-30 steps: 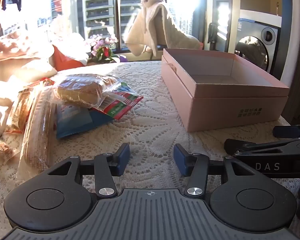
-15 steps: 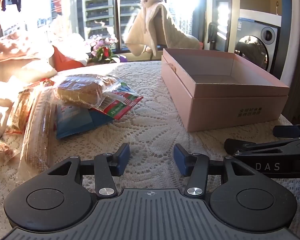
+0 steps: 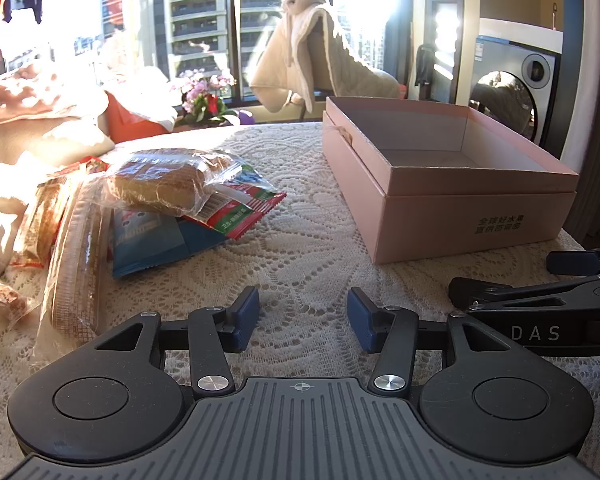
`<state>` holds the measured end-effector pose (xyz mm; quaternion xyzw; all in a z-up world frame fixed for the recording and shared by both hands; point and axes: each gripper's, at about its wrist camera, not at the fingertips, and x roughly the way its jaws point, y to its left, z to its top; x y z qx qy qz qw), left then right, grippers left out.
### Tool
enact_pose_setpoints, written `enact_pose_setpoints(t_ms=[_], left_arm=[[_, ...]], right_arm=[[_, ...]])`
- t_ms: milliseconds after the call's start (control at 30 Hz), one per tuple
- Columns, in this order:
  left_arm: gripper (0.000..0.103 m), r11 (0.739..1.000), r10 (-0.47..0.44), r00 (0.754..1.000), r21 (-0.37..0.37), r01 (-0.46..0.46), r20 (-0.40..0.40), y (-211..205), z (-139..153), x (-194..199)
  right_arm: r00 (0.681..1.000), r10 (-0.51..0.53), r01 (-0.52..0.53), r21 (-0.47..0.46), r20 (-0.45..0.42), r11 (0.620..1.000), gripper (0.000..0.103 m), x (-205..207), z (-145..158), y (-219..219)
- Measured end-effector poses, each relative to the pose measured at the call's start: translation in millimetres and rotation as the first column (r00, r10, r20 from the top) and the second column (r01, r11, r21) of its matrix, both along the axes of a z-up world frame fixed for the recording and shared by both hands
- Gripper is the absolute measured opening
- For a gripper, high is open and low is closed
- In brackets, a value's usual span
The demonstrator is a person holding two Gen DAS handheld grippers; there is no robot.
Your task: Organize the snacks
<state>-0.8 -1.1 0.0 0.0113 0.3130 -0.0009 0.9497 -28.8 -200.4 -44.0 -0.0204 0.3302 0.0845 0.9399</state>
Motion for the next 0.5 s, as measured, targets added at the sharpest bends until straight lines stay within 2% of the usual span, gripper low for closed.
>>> enact_pose_setpoints(t_ms=[500], left_arm=[[0.055, 1.000, -0.006, 1.000, -0.002, 0.006, 0.000, -1.1, 0.4, 0.0]], right_arm=[[1.000, -0.003, 0.003, 0.000, 0.000, 1.000, 0.103, -0.2, -0.2, 0.6]])
